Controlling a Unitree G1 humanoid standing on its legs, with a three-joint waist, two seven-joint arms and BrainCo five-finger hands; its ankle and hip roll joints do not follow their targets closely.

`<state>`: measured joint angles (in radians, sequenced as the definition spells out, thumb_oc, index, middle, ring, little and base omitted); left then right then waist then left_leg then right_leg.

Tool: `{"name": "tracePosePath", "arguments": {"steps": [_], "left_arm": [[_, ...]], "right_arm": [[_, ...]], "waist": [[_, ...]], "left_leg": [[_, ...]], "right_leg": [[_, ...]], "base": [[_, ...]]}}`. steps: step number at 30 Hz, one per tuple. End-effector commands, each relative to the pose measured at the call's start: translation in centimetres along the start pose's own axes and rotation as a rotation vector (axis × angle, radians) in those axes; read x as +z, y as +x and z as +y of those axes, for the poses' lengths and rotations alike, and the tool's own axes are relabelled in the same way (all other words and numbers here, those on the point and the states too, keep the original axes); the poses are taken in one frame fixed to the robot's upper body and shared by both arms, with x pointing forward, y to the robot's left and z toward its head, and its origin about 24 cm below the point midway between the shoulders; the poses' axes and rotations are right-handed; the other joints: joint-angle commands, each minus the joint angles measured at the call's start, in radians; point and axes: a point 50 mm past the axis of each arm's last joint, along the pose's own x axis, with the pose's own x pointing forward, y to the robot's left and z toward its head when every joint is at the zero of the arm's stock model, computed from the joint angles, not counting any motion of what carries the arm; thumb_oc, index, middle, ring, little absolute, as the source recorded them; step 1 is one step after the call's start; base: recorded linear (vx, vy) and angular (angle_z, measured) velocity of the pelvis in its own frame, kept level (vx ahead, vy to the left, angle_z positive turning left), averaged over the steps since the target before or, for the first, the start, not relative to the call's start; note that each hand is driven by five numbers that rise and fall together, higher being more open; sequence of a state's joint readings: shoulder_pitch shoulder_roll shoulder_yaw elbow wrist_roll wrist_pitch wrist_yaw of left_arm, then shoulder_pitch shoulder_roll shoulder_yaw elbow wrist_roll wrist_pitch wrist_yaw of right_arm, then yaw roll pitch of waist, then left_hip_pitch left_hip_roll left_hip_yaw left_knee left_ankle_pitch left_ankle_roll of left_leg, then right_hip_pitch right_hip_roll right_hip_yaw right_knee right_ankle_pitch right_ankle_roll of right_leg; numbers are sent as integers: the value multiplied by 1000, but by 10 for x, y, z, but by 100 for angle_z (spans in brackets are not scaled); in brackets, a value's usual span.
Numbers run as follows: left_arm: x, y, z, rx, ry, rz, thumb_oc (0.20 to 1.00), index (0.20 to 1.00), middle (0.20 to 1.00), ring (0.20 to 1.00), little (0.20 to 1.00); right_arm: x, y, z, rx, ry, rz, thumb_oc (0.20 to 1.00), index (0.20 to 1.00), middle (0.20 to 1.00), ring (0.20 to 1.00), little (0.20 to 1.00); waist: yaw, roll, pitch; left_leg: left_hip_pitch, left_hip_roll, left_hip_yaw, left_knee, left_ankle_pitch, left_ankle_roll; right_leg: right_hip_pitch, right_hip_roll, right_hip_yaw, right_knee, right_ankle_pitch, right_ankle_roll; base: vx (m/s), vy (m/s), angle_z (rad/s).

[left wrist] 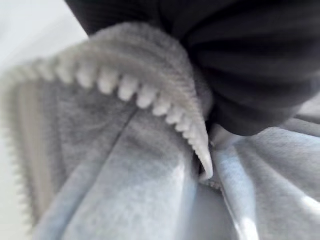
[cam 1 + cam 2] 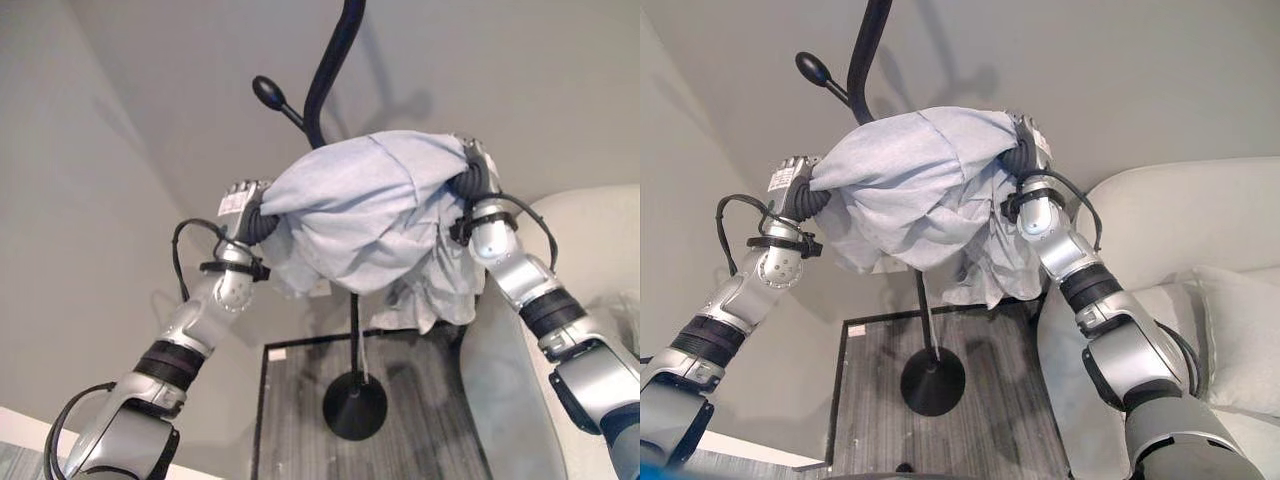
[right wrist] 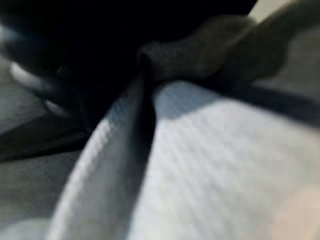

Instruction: Hang the clothes on the sofa on the clothes rack.

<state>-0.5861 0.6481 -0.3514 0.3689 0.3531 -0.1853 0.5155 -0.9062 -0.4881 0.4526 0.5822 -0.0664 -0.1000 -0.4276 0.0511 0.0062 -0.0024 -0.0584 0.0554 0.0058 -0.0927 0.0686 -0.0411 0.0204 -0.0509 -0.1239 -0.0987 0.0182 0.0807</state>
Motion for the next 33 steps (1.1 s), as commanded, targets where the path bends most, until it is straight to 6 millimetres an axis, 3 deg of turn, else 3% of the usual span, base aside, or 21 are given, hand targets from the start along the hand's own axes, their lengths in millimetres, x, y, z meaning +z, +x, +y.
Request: {"name": "tracePosePath", "arguments": {"steps": [1, 5, 13, 20, 26, 28, 29, 33], "left_arm": [[-5, 12, 18, 74, -49, 31, 200, 200, 200, 200, 200], [-7, -4, -8, 19, -148, 98, 200, 200, 200, 200, 200], [-8, -35, -50, -61, -316, 233, 200, 200, 200, 200, 200], [11, -71, -96, -162, -535, 363, 200, 200, 200, 200, 200], [21, -87, -118, -181, -712, 489, 200, 200, 200, 200, 200], [30, -95, -133, -188, -882, 598, 918, 918, 918, 918, 918], [34, -97, -136, -198, -956, 624, 1000, 1000, 1000, 1000, 1000], [37, -97, -137, -209, -975, 625, 1000, 1000, 1000, 1000, 1000]], "right_arm": [[14, 12, -11, -40, 43, -57, 200, 200, 200, 200, 200], [4, 0, 5, -9, 122, -6, 200, 200, 200, 200, 200], [3, -24, 36, 28, 305, 32, 200, 200, 200, 200, 200], [8, -55, 72, 96, 478, 85, 200, 200, 200, 200, 200], [11, -69, 95, 131, 572, 151, 200, 200, 200, 200, 200], [17, -78, 110, 163, 660, 203, 200, 200, 200, 200, 200], [20, -81, 117, 184, 686, 223, 1000, 1000, 1000, 1000, 1000], [23, -81, 121, 211, 679, 221, 1000, 1000, 1000, 1000, 1000]], "waist": [[37, -80, 16], [43, -92, 28], [36, -104, 42], [18, -108, 53], [4, -107, 60], [-4, -106, 64], [-7, -104, 66], [-8, -104, 65]], "left_leg": [[53, -14, 31, 5, -91, -9], [41, -13, 22, 5, -85, -12], [29, -9, 26, 5, -82, -16], [31, -6, 35, 5, -81, -15], [38, -5, 40, 5, -81, -14], [41, -3, 44, 5, -79, -14], [43, -3, 44, 5, -78, -14], [46, -4, 43, 5, -78, -14]], "right_leg": [[54, -52, 8, 20, -28, 42], [47, -49, 0, 17, -30, 39], [38, -45, 5, 13, -30, 34], [35, -43, 14, 11, -28, 30], [38, -42, 19, 11, -24, 27], [40, -41, 22, 12, -22, 24], [41, -41, 23, 12, -20, 24], [43, -41, 23, 11, -19, 24]], "base": [[15, -30, 9], [15, -40, 13], [6, -20, 1], [0, 0, 0], [-11, 0, -1], [-19, 7, -1], [-17, 12, -6], [-6, 9, -3]]}}
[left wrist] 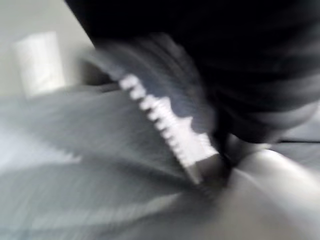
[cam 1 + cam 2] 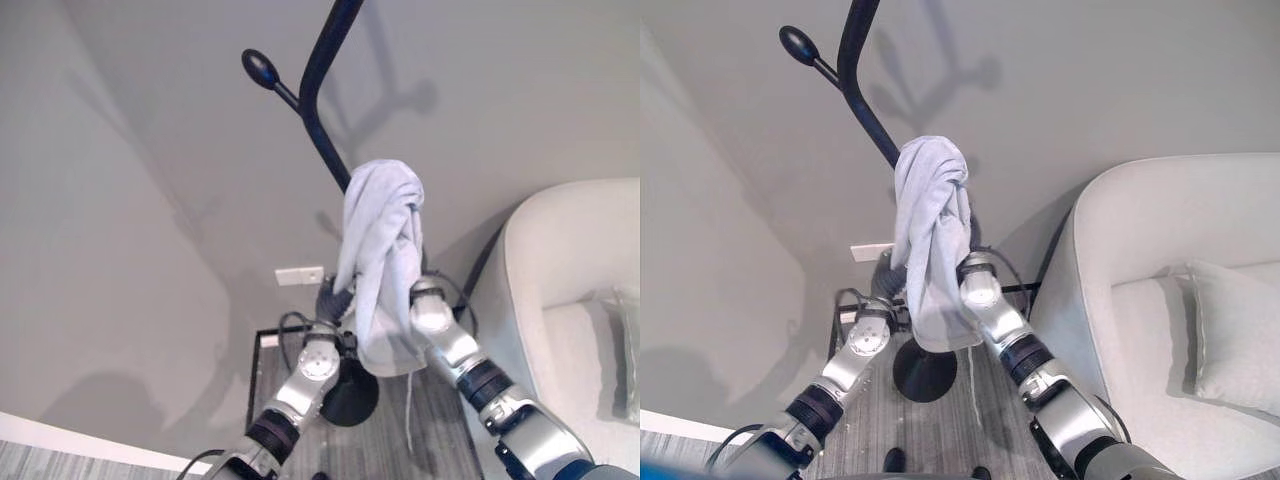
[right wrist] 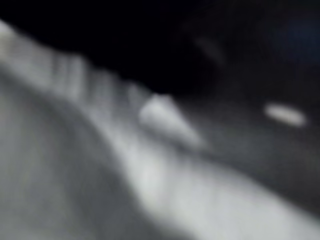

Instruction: Hang the clothes on the sofa on the clothes rack.

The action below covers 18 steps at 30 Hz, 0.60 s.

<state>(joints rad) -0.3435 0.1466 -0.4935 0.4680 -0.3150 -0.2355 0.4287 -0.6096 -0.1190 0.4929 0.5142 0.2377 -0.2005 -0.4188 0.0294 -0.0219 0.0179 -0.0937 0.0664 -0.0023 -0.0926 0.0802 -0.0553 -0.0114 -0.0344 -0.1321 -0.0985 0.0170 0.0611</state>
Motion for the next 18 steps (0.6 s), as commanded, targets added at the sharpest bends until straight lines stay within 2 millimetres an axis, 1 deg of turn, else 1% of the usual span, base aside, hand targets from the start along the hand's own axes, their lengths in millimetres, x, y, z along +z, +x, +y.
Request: {"name": "tracePosePath", "arguments": {"steps": [1, 6, 9, 10, 11, 13, 15, 16, 18], "left_arm": [[-2, 9, 21, 52, 6, 19, 1000, 1000, 1000, 1000, 1000], [5, 11, 35, 109, 9, -3, 1000, 1000, 1000, 1000, 1000], [3, 10, 46, 156, -1, 8, 1000, 1000, 1000, 1000, 1000], [3, 8, 53, 185, -8, 10, 1000, 1000, 1000, 1000, 1000], [3, 8, 53, 185, -8, 11, 1000, 1000, 1000, 1000, 1000], [1, 6, 64, 225, 4, 17, 1000, 1000, 1000, 1000, 1000], [0, 5, 67, 236, 11, 19, 1000, 1000, 1000, 1000, 1000], [-1, 2, 80, 274, 57, 16, 1000, 1000, 1000, 1000, 1000], [-1, -3, 95, 325, 87, 8, 1000, 1000, 1000, 1000, 1000]], "right_arm": [[9, 5, 8, 39, 6, -24, 1000, 1000, 1000, 1000, 1000], [12, 11, -9, -7, -29, -29, 1000, 1000, 1000, 1000, 1000], [11, 12, -21, -38, -74, -31, 1000, 1000, 1000, 1000, 1000], [11, 11, -28, -57, -111, -34, 1000, 1000, 1000, 1000, 1000], [11, 11, -28, -57, -111, -34, 1000, 1000, 1000, 1000, 1000], [13, 11, -37, -76, -159, -45, 1000, 1000, 1000, 1000, 1000], [13, 11, -40, -82, -176, -49, 1000, 1000, 1000, 1000, 1000], [16, 9, -51, -101, -230, -76, 1000, 1000, 1000, 1000, 1000], [20, 6, -61, -114, -280, -105, 1000, 1000, 1000, 1000, 1000]], "waist": [[14, -75, 44], [22, -75, 36], [24, -74, 28], [25, -72, 24], [25, -72, 24], [25, -70, 20], [24, -69, 19], [22, -68, 15], [19, -67, 12]], "left_leg": [[83, -15, 51, 5, -90, -1], [89, -16, 52, 5, -92, 0], [97, -16, 55, 5, -96, 1], [102, -17, 57, 5, -99, 2], [102, -17, 57, 5, -99, 2], [108, -17, 59, 5, -102, 4], [110, -17, 61, 5, -103, 4], [117, -17, 64, 5, -107, 5], [120, -16, 68, 5, -110, 5]], "right_leg": [[76, -58, 31, 11, -17, 43], [83, -60, 33, 11, -19, 44], [89, -61, 37, 11, -22, 44], [92, -61, 37, 11, -22, 44], [92, -61, 37, 11, -22, 44], [95, -62, 38, 11, -23, 45], [97, -62, 39, 11, -23, 45], [100, -63, 41, 11, -24, 47], [101, -63, 44, 11, -25, 48]], "base": [[0, 0, 0], [1, 2, 1], [0, 0, 0], [0, 0, 0], [0, 0, 0], [0, 0, 0], [0, 0, 0], [10, 12, -4], [7, 16, -7]]}}
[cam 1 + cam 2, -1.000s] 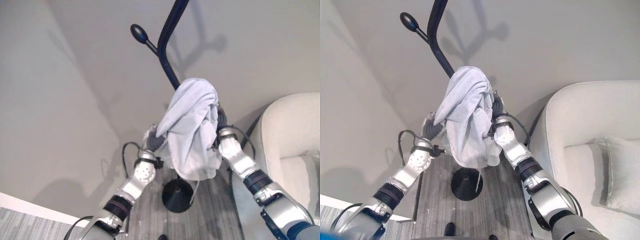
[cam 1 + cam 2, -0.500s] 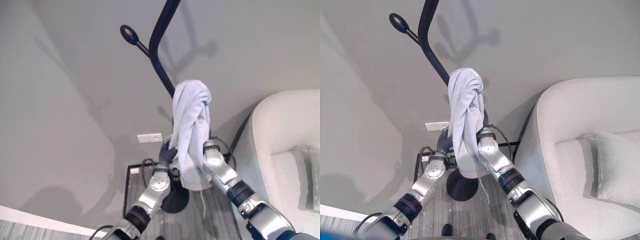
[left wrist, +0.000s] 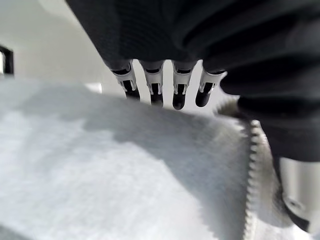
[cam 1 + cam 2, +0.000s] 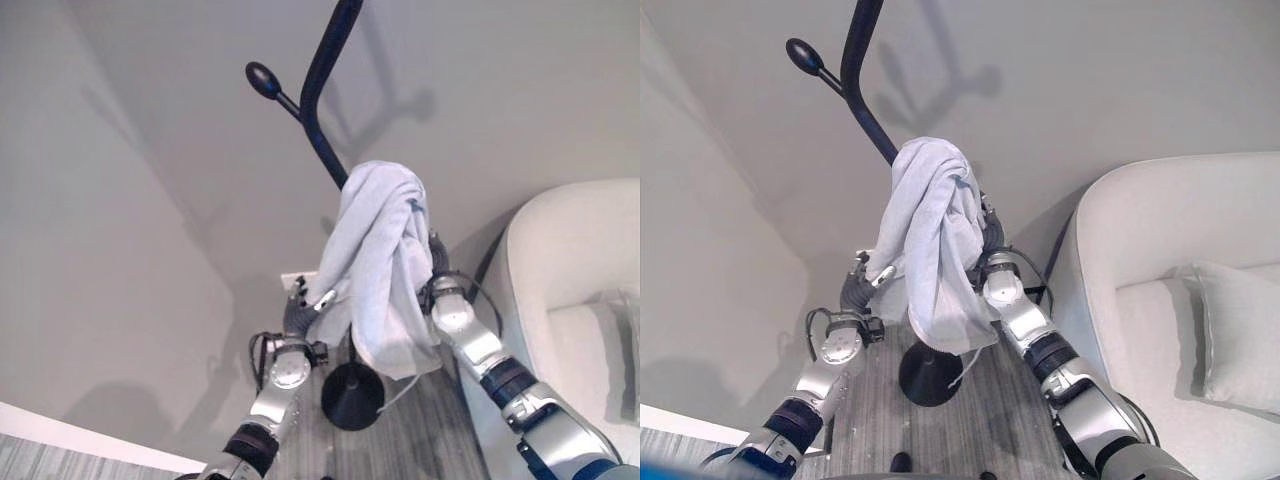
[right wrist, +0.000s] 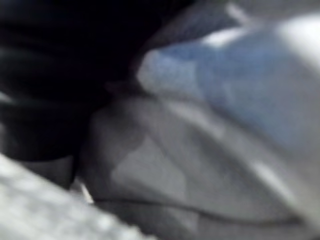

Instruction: Hang the clothes on the sofa on the clothes rack.

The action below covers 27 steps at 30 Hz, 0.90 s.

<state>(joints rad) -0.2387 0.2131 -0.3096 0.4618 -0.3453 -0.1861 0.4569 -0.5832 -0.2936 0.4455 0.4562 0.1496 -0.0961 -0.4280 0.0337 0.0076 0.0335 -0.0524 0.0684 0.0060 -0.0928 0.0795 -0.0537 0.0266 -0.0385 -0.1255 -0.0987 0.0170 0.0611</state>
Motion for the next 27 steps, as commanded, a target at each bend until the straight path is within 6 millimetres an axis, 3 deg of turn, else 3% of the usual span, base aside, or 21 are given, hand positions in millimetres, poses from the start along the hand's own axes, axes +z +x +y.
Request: {"name": "tracePosePath", "arguments": {"steps": [1, 3, 5, 8, 9, 13, 14, 17, 18, 19, 23, 25, 26, 27], "left_arm": [[21, 12, 33, 101, 87, -119, 1000, 1000, 1000, 1000, 1000], [20, 11, 40, 129, 92, -117, 1000, 1000, 1000, 1000, 1000], [17, 5, 70, 241, 77, -120, 1000, 1000, 1000, 1000, 1000], [13, -1, 88, 313, 59, -115, 1000, 1000, 1000, 1000, 1000], [3, -8, 106, 398, -7, -71, 1000, 1000, 1000, 1000, 1000], [-18, -22, 127, 506, -198, 14, 1000, 1000, 1000, 1000, 1000], [-32, -30, 137, 547, -213, 69, 1000, 1000, 1000, 1000, 1000], [-61, -47, 147, 530, -162, 176, 1000, 1000, 1000, 1000, 1000], [-88, -61, 155, 586, -192, 297, 1000, 1000, 1000, 1000, 1000], [-102, -70, 157, 618, -236, 369, 1000, 1000, 1000, 1000, 1000], [-142, -102, 154, 691, -370, 583, 1000, 1000, 1000, 1000, 1000], [-158, -120, 151, 718, -434, 667, 1000, 1000, 1000, 1000, 1000], [-158, -119, 151, 717, -435, 666, 1000, 1000, 1000, 1000, 1000], [-169, -136, 149, 750, -467, 737, 1000, 1000, 1000, 1000, 1000]], "right_arm": [[24, 4, -13, -44, -56, -145, 1000, 1000, 1000, 1000, 1000], [24, 2, -19, -53, -73, -157, 1000, 1000, 1000, 1000, 1000], [23, -6, -42, -91, -146, -191, 1000, 1000, 1000, 1000, 1000], [18, -14, -54, -112, -171, -192, 1000, 1000, 1000, 1000, 1000], [11, -24, -65, -132, -183, -177, 1000, 1000, 1000, 1000, 1000], [-7, -44, -78, -162, -175, -110, 1000, 1000, 1000, 1000, 1000], [-26, -60, -81, -191, -148, -35, 1000, 1000, 1000, 1000, 1000], [-61, -84, -87, -288, -35, 115, 1000, 1000, 1000, 1000, 1000], [-90, -103, -82, -398, 151, 258, 1000, 1000, 1000, 1000, 1000], [-104, -115, -76, -455, 280, 332, 1000, 1000, 1000, 1000, 1000], [-155, -161, -44, -612, 793, 623, 1000, 1000, 1000, 1000, 1000], [-185, -197, -31, -709, 894, 814, 1000, 1000, 1000, 1000, 1000], [-185, -197, -32, -708, 896, 812, 1000, 1000, 1000, 1000, 1000], [-204, -230, -17, -801, 990, 989, 1000, 1000, 1000, 1000, 1000]], "waist": [[14, -96, -7], [13, -96, -9], [8, -95, -15], [6, -95, -19], [3, -95, -24], [-5, -90, -31], [-11, -87, -31], [-16, -86, -31], [-20, -85, -28], [-22, -83, -28], [-31, -81, -29], [-30, -80, -27], [-30, -80, -27], [-28, -79, -31]], "left_leg": [[82, -18, 63, 6, -111, 4], [84, -18, 66, 6, -113, 4], [92, -17, 77, 6, -118, 6], [98, -16, 84, 6, -122, 7], [102, -17, 89, 6, -124, 9], [108, -20, 95, 6, -127, 10], [110, -20, 94, 6, -129, 12], [112, -22, 88, 6, -129, 12], [118, -23, 89, 6, -132, 12], [119, -23, 88, 6, -132, 12], [116, -24, 93, 6, -130, 8], [123, -25, 93, 6, -137, 7], [119, -25, 93, 6, -134, 7], [120, -25, 93, 6, -136, 5]], "right_leg": [[64, -59, 38, 11, -26, 48], [64, -59, 40, 11, -25, 49], [65, -60, 44, 11, -24, 52], [67, -60, 47, 11, -24, 54], [69, -61, 48, 11, -23, 56], [74, -61, 46, 11, -24, 58], [77, -63, 45, 11, -24, 58], [81, -65, 41, 11, -25, 60], [85, -65, 43, 11, -27, 60], [85, -65, 43, 11, -27, 60], [77, -64, 48, 11, -22, 58], [82, -64, 50, 11, -25, 58], [79, -64, 50, 11, -22, 58], [78, -63, 50, 11, -25, 57]], "base": [[3, 13, -12], [5, 10, -12], [11, 19, -5], [4, 17, -12], [12, 18, -16], [10, 26, -8], [-3, 19, -6], [-3, 17, -2], [0, 0, 0], [0, 0, 0], [0, 0, 0], [0, 0, 0], [0, 0, 0], [0, 0, 0]]}}
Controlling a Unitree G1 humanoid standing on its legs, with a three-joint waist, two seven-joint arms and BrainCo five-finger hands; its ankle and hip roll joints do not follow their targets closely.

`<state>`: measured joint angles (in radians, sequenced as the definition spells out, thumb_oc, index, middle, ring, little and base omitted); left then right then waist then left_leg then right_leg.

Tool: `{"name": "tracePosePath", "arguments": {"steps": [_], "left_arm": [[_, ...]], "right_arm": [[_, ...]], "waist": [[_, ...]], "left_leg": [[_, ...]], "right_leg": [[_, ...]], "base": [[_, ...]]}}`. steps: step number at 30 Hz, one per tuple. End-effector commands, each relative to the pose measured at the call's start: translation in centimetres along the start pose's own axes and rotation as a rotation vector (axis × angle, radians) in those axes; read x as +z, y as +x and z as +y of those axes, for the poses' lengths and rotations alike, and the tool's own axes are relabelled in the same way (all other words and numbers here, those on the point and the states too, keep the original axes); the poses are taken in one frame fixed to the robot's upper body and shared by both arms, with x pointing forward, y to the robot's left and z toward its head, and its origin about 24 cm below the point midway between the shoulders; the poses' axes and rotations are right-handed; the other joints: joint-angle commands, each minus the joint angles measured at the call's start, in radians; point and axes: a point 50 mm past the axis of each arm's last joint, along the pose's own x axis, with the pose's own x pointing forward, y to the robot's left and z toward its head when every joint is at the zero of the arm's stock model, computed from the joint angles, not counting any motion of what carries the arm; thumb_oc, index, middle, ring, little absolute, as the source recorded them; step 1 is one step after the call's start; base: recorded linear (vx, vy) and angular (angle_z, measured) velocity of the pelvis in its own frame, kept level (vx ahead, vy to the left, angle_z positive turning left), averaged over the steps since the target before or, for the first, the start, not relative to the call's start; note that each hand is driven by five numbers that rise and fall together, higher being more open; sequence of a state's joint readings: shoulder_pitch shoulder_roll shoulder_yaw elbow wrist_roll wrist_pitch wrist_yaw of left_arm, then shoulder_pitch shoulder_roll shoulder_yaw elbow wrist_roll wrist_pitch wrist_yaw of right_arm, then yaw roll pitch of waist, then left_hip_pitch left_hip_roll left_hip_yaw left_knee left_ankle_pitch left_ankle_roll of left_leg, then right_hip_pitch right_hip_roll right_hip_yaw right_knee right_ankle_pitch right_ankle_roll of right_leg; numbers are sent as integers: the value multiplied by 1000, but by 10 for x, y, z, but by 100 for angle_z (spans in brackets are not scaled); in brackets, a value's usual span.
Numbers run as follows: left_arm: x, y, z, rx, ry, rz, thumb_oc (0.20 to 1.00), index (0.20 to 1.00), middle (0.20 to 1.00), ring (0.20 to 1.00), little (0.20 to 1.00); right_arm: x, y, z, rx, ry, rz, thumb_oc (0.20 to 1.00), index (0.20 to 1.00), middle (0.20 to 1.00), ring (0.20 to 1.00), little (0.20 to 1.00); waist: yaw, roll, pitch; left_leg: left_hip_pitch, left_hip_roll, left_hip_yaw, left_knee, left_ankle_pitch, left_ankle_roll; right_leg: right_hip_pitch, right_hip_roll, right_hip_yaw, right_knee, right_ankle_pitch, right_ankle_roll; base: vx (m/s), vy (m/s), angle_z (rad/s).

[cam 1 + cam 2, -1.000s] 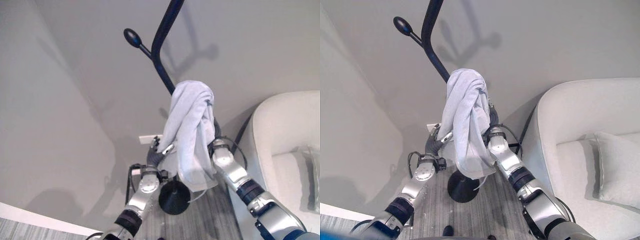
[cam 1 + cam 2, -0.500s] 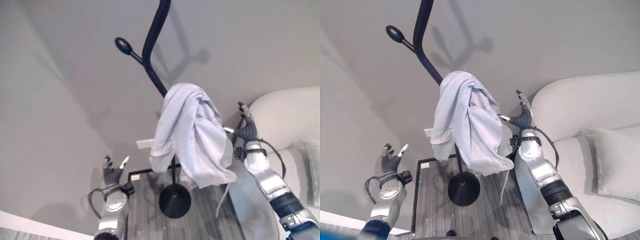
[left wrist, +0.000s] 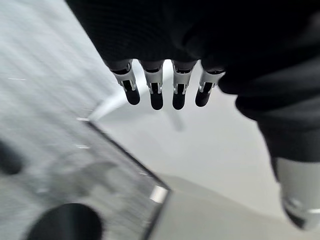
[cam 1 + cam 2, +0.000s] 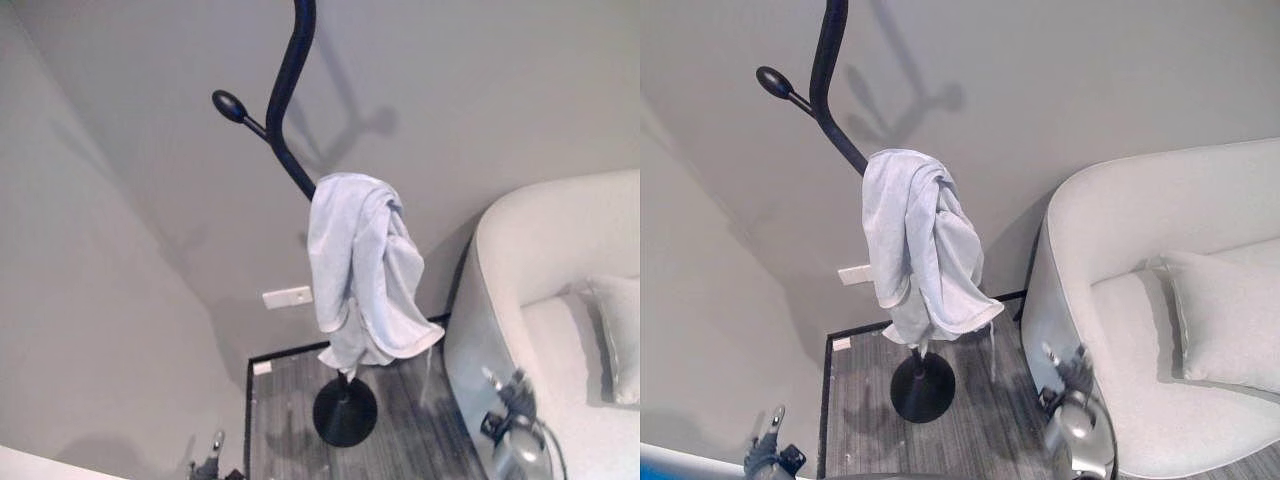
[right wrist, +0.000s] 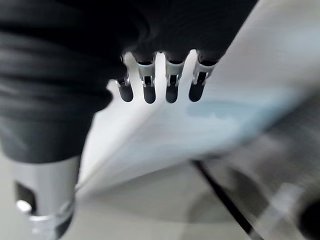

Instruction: Hang the clothes on the sofa on the clothes rack.

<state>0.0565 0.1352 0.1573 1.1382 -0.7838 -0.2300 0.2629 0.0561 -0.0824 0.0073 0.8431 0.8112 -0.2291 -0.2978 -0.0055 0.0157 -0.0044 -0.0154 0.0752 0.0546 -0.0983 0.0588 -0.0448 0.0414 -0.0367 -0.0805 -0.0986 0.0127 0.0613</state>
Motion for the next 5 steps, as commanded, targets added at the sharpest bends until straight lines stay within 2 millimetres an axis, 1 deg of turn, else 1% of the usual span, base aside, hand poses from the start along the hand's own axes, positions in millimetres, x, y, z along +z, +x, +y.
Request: {"name": "tracePosePath", "arguments": {"steps": [1, 2, 3, 5], "left_arm": [[24, 8, -5, -36, -86, -39, 1000, 1000, 1000, 1000, 1000], [8, 6, 0, -24, -95, 31, 1000, 1000, 1000, 1000, 1000], [1, 5, -3, -39, -81, 61, 1000, 1000, 1000, 1000, 1000], [-14, 2, 0, -55, -25, 127, 1000, 1000, 1000, 1000, 1000]], "right_arm": [[-3, 7, 12, 17, 256, 64, 1000, 1000, 1000, 1000, 1000], [-39, 3, -16, -135, 342, 245, 1000, 1000, 1000, 1000, 1000], [-50, 0, -27, -196, 378, 306, 1000, 1000, 1000, 1000, 1000], [-67, -10, -49, -314, 436, 406, 1000, 1000, 1000, 1000, 1000]], "waist": [[12, -87, 8], [13, -86, 6], [15, -83, 6], [12, -78, 5]], "left_leg": [[83, -32, 44, 11, -115, -4], [86, -32, 43, 11, -118, -5], [86, -32, 42, 11, -120, -5], [88, -32, 41, 11, -121, -4]], "right_leg": [[63, -65, 5, 11, -21, 57], [67, -64, 5, 11, -23, 56], [68, -63, 4, 11, -25, 55], [71, -62, 3, 11, -27, 55]], "base": [[0, 0, 0], [24, 9, -3], [0, 0, 0], [0, 0, 0]]}}
